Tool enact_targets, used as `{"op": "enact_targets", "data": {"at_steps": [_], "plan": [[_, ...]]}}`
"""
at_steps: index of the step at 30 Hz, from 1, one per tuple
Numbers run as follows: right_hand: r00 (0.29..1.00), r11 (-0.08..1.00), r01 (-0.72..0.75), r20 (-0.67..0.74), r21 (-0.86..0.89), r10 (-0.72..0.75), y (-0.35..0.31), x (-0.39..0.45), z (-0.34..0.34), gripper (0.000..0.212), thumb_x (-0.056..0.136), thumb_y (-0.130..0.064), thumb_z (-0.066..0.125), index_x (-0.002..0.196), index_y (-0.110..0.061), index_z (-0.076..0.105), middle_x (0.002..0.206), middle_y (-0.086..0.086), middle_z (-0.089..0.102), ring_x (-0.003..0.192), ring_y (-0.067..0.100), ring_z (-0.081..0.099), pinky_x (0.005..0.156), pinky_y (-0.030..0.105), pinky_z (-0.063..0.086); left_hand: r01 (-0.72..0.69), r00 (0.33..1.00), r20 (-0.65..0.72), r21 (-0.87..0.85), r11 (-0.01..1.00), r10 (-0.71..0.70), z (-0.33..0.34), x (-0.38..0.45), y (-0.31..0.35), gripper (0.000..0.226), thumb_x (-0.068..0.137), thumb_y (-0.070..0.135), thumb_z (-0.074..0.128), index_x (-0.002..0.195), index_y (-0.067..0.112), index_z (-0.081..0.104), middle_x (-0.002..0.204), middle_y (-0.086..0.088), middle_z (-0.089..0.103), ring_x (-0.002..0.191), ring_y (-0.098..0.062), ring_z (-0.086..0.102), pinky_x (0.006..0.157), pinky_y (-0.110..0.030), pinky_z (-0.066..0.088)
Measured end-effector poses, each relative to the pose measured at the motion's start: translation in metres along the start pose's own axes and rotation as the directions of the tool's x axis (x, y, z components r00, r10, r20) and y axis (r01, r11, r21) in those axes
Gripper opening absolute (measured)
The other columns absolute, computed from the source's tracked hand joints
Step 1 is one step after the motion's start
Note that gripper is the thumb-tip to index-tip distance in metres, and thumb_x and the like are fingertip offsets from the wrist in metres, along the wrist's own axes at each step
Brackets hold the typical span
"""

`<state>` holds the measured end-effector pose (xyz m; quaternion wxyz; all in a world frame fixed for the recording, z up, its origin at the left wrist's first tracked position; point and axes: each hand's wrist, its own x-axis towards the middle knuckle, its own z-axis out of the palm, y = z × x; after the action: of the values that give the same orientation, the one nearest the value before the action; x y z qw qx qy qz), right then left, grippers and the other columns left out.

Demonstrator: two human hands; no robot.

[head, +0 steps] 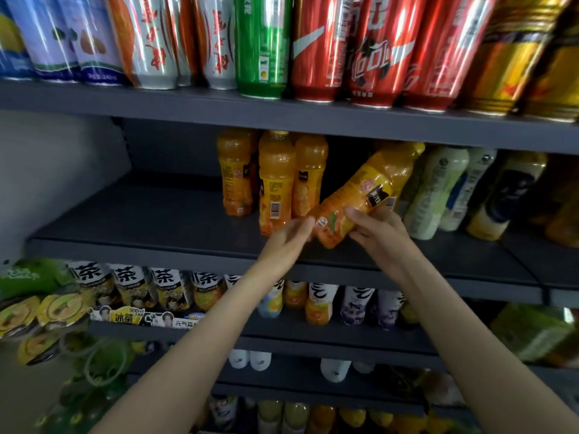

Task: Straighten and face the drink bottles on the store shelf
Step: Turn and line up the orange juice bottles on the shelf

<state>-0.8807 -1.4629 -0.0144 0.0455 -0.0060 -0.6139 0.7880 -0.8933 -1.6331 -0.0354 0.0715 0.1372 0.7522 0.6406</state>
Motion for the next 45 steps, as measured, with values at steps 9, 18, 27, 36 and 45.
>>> {"op": "enact_targets", "data": {"at_steps": [9,18,27,36,45], "plan": [[0.982,0.956,-0.162,-0.052,0.245,0.18,-0.015,-0.028,0.013,0.059,0.079,-0.026,0.07,0.129,-0.011,0.044,0.123,0.015,0.058,0.106,0.029,0.06,0.076,0.035,0.055,-0.136,0.99,-0.055,-0.135,0.981,0.13,-0.019,-0.027,0.013,0.041,0.081,0.017,0.07,0.114,0.023,0.048,0.115,0.004,0.054,0.102,-0.004,0.056,0.086,-0.018,0.048],[0.997,0.968,-0.038,-0.056,0.246,0.053,-0.018,-0.04,0.021,0.047,0.076,-0.012,0.07,0.119,-0.009,0.052,0.119,0.013,0.063,0.102,0.024,0.065,0.079,0.036,0.057,-0.235,0.972,0.046,0.188,0.953,0.231,-0.043,-0.037,0.024,0.053,0.077,0.019,0.074,0.122,0.026,0.047,0.115,0.014,0.053,0.109,-0.005,0.053,0.089,-0.015,0.044],[0.997,0.999,0.027,0.077,-0.047,-0.023,-0.023,-0.05,0.017,0.042,0.084,-0.01,0.064,0.125,-0.006,0.051,0.119,0.009,0.064,0.11,0.021,0.062,0.089,0.034,0.054,-0.181,0.983,0.081,0.438,0.88,0.162,-0.027,-0.037,0.016,0.069,0.07,0.029,0.081,0.128,0.017,0.045,0.12,0.002,0.053,0.108,-0.013,0.053,0.091,-0.026,0.044],[0.989,1.0,0.008,-0.149,0.012,-0.006,-0.007,-0.046,0.033,0.057,0.076,-0.016,0.076,0.124,-0.012,0.046,0.12,0.008,0.061,0.11,0.023,0.06,0.09,0.036,0.054,-0.306,0.776,-0.059,0.836,0.456,0.628,-0.006,-0.04,-0.012,0.075,0.053,0.019,0.089,0.113,0.002,0.047,0.11,-0.02,0.051,0.103,-0.038,0.05,0.087,-0.047,0.046],[0.946,0.858,0.253,-0.07,-0.447,-0.316,-0.014,-0.035,0.003,0.059,0.069,-0.01,0.081,0.118,-0.014,0.049,0.116,0.004,0.061,0.107,0.017,0.059,0.087,0.027,0.049,-0.324,0.833,-0.112,0.695,0.641,0.543,-0.034,-0.017,-0.005,0.046,0.083,0.014,0.068,0.122,0.006,0.047,0.121,-0.01,0.05,0.113,-0.025,0.05,0.089,-0.031,0.042]]}}
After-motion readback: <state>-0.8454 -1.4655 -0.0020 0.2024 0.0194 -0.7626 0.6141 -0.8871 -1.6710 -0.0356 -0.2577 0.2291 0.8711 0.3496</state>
